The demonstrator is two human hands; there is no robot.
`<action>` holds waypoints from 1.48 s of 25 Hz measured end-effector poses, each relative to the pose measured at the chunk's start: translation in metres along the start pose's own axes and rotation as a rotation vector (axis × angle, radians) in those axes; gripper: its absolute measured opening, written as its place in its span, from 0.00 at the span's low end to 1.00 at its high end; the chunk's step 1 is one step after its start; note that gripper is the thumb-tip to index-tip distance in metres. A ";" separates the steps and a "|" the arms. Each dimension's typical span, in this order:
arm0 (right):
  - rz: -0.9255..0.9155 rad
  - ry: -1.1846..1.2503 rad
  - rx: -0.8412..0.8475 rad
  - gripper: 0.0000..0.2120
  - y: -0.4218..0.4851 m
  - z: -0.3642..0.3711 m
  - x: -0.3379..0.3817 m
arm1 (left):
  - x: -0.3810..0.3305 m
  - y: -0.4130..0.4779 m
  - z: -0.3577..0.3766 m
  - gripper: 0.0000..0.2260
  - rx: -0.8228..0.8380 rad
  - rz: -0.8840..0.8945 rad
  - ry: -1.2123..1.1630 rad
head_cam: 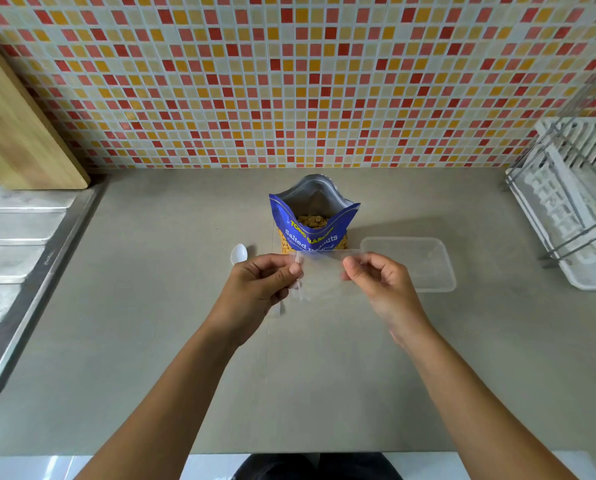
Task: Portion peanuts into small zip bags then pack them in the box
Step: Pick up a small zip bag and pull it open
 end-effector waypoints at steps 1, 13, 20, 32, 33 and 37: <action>0.014 0.008 -0.023 0.06 0.001 0.000 -0.001 | 0.000 0.000 0.003 0.06 0.016 -0.033 -0.086; 0.124 0.103 -0.080 0.06 0.004 -0.014 0.006 | -0.005 0.003 0.017 0.08 -0.033 0.065 0.154; 0.214 0.268 -0.137 0.09 0.005 -0.013 0.000 | -0.006 0.006 0.013 0.08 -0.199 0.143 0.334; -0.693 -0.633 0.081 0.43 -0.001 -0.014 0.023 | -0.017 0.001 0.012 0.06 -0.142 0.139 0.398; -0.732 -0.706 0.137 0.45 -0.001 -0.010 0.024 | -0.019 0.000 0.013 0.06 -0.135 0.155 0.421; -0.740 -0.825 0.171 0.46 0.000 0.007 0.015 | -0.024 -0.008 0.016 0.05 -0.145 0.219 0.501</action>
Point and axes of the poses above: each hand's wrist, its own y-axis towards the middle knuckle, its own z-axis out of the palm, x = y × z, the point moved 2 cm from there along y, towards the middle knuckle, and after that the axes turned 8 degrees about -x, right-handed, at the moved point
